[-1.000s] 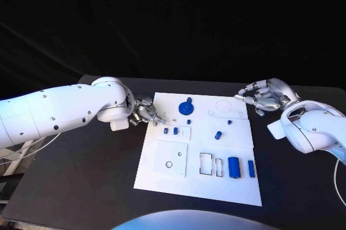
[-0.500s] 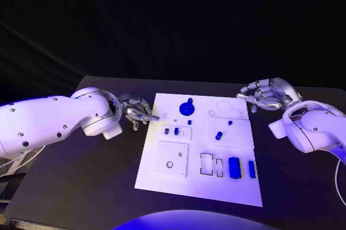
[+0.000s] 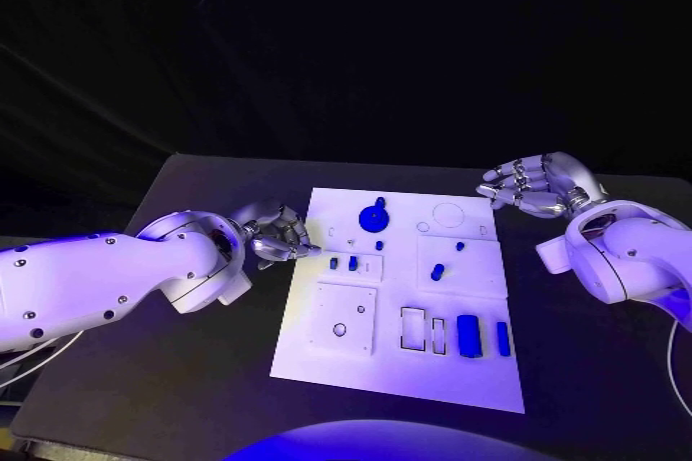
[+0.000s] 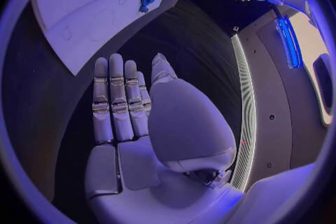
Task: Assemble the parts on the task board
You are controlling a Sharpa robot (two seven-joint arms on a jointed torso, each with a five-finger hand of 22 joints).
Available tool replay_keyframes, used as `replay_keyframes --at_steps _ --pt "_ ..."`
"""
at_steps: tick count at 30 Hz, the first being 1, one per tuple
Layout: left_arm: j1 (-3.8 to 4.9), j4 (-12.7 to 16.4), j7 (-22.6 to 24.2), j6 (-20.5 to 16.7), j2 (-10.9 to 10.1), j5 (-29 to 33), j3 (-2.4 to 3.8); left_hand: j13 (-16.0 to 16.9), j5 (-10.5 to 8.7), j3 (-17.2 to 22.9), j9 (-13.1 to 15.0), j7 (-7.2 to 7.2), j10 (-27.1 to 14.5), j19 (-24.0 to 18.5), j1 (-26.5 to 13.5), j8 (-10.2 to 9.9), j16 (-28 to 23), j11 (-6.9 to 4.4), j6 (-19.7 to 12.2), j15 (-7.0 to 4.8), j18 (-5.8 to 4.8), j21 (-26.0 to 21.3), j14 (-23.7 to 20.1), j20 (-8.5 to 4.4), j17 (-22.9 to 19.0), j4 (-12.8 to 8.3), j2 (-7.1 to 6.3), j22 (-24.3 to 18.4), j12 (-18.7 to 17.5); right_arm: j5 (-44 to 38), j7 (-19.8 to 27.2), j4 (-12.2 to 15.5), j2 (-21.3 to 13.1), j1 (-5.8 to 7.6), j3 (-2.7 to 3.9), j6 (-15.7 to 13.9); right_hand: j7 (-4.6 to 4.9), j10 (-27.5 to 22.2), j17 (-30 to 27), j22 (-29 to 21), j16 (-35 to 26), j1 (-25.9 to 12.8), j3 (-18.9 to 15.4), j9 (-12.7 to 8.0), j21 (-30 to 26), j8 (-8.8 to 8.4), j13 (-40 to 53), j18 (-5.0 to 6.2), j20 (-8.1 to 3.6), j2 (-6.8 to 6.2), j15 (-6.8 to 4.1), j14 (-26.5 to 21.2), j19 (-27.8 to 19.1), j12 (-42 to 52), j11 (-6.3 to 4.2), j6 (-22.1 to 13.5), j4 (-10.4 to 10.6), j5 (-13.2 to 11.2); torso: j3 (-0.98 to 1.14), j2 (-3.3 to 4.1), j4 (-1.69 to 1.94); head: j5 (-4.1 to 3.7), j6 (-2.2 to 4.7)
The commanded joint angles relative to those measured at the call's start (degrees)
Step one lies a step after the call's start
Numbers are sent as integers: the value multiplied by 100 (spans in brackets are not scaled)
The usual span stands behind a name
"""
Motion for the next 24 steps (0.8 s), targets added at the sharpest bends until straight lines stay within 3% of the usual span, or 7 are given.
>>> replay_keyframes --at_steps 1,3,6,12,14,18,24 --pt "-25 11 -12 -203 86 -362 -6 99 21 -22 5 -26 68 88 -300 116 31 -23 44 -48 -157 412 260 -25 242 15 43 483 191 276 387 -9 10 -7 -3 141 47 85 -197 -218 -323 68 46 -67 -195 -114 -359 33 77 -5 60 -75 -91 -201 30 43 -9 5 -1 -6 -6 -10 7" --pt "-35 -4 -115 -111 144 -383 -12 168 11 -132 10 -60 127 162 -598 193 32 -50 99 -71 -207 680 264 -35 246 23 68 808 316 304 429 -16 12 -9 -4 153 61 113 -313 -346 -497 83 54 -103 -303 -175 -549 32 117 -7 98 -125 -147 -297 50 69 -10 6 -4 2 1 -22 18" --pt "-43 -40 -275 44 255 -406 -28 235 18 -479 4 -83 129 151 -813 252 31 -72 92 -91 -225 833 267 -44 247 24 109 974 416 329 474 -24 16 -13 -5 169 70 150 -434 -489 -639 118 74 -143 -416 -237 -745 36 155 -5 123 -108 -201 -398 63 102 -11 7 -3 4 7 -21 17" --pt "-49 -213 -589 272 468 -496 -59 331 24 -855 -16 -112 166 168 -786 319 29 -97 91 -110 -258 1048 270 -53 248 25 256 1227 558 350 505 -26 30 -21 -6 180 79 191 -494 -560 -695 116 76 -164 -454 -267 -841 40 163 -11 127 -68 -196 -440 69 126 -10 5 -5 14 5 -27 17" --pt "-50 -270 -669 334 520 -512 -64 572 27 -944 -8 -130 276 179 -733 366 29 -113 121 -122 -269 1116 272 -61 251 22 309 1311 720 355 507 -24 31 -22 -6 174 82 196 -502 -570 -705 113 75 -167 -459 -272 -855 39 165 -13 129 -66 -195 -445 72 128 -10 5 -3 17 2 -33 12" --pt "-50 -367 -820 511 637 -531 -70 899 29 -1018 25 -159 421 188 -685 439 27 -137 162 -141 -281 1182 272 -69 249 25 377 1391 925 362 499 -22 32 -26 -6 160 92 208 -541 -613 -748 101 66 -180 -478 -295 -909 38 173 -28 139 -68 -197 -469 81 132 -11 4 -7 16 5 -40 1" --pt "-49 -454 -949 660 759 -535 -72 987 32 -1034 33 -169 461 187 -682 457 28 -146 177 -148 -283 1196 273 -70 250 25 405 1407 979 366 487 -21 38 -32 -6 150 101 212 -577 -652 -790 93 62 -192 -493 -315 -957 37 182 -36 150 -76 -205 -491 91 131 -13 4 -6 12 8 -44 -18"
